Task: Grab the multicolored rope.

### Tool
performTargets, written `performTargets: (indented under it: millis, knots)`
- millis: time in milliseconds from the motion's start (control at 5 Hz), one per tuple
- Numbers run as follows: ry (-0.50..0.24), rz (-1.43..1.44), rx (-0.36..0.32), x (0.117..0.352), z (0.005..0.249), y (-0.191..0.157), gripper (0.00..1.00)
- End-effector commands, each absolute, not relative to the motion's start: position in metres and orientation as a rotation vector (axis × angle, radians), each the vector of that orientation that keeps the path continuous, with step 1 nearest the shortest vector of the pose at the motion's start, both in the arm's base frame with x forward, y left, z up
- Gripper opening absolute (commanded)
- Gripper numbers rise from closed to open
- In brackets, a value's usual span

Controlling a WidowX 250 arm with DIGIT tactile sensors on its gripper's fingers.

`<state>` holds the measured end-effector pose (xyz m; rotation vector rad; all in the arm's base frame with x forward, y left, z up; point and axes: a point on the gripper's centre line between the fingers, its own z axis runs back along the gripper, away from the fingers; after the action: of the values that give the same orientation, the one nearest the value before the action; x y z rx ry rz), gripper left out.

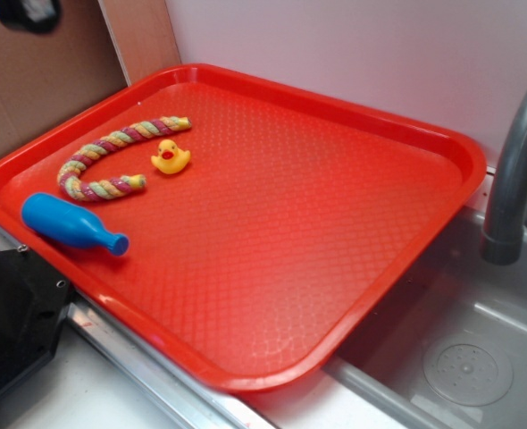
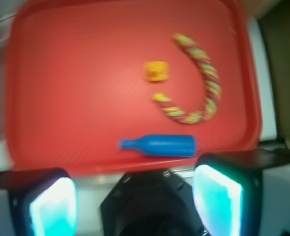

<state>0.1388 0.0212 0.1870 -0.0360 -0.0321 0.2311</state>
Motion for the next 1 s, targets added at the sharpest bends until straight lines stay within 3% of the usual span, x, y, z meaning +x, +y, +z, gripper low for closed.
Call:
performTargets:
  millis: [0,200,800]
  knots:
    - [-0.131,0.486,-0.069,0.150,0.127,0.082,1.00]
    - [-0.167,0.642,0.008,0.138,0.097,0.099,1.00]
    - [-0.077,0.740,0.044,0.145,0.027,0.117,1.00]
